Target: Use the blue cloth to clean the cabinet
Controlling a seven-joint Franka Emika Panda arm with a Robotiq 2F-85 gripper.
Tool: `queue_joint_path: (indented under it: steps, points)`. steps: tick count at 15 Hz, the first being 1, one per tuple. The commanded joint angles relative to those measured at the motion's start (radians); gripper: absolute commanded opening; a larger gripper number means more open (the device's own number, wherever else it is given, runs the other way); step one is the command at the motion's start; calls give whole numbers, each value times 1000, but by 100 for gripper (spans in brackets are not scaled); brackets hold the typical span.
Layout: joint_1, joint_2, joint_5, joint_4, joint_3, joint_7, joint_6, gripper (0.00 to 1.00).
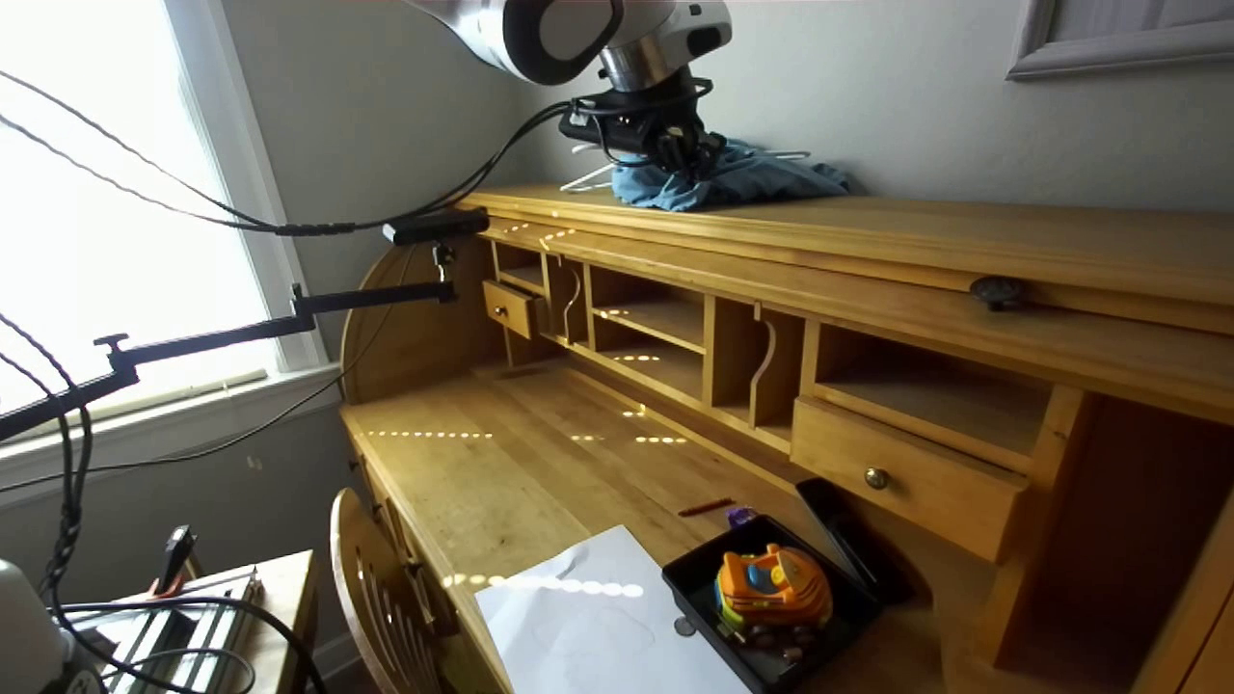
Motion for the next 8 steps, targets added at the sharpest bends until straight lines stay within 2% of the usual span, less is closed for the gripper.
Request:
queue_joint_path:
  steps: [1, 4, 8]
  points:
    - [24, -14, 25, -24, 29, -110, -104, 2]
    - [16, 5, 22, 18, 16, -144, -150, 2]
    - [-39, 2, 31, 19, -57, -63, -122, 2]
